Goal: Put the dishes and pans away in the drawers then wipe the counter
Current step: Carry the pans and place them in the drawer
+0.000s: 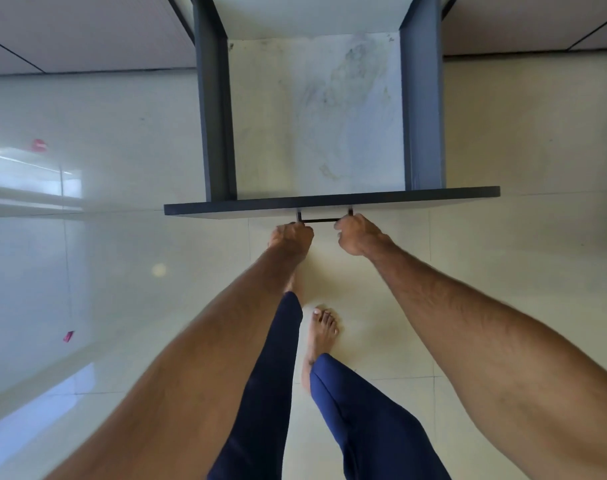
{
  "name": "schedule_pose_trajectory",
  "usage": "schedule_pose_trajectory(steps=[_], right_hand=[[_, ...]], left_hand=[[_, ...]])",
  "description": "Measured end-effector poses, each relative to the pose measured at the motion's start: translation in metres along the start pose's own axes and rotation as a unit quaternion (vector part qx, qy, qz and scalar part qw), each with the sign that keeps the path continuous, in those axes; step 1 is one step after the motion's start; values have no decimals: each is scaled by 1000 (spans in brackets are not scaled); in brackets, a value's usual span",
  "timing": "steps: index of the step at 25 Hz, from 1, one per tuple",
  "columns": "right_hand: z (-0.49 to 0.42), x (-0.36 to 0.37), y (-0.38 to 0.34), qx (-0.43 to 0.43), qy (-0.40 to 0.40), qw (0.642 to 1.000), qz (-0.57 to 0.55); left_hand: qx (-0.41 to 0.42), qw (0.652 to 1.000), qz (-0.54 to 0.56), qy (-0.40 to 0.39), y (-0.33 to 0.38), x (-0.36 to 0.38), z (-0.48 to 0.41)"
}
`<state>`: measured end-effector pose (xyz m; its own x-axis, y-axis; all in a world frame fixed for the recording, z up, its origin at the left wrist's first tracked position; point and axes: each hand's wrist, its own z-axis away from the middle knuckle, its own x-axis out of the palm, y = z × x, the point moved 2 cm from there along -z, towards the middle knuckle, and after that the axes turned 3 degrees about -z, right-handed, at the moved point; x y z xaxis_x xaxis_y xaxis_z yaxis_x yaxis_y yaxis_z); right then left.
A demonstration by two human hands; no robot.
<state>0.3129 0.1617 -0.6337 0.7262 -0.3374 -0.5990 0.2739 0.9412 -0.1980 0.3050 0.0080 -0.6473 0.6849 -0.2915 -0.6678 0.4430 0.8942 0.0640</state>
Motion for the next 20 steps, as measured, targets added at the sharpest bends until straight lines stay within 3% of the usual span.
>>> schedule_pose_trajectory(steps=[7,12,20], right_hand=[[151,-142,-46,-95,65,991,-70],[286,-277,-104,-162,147,974,-55],[452,-410,-211,-282,278,916,-66]], left_hand=[[20,991,33,128,-21,-163,182],[-31,971,87,219,-53,-307,310],[-49,926,111,358,-93,-460,490]])
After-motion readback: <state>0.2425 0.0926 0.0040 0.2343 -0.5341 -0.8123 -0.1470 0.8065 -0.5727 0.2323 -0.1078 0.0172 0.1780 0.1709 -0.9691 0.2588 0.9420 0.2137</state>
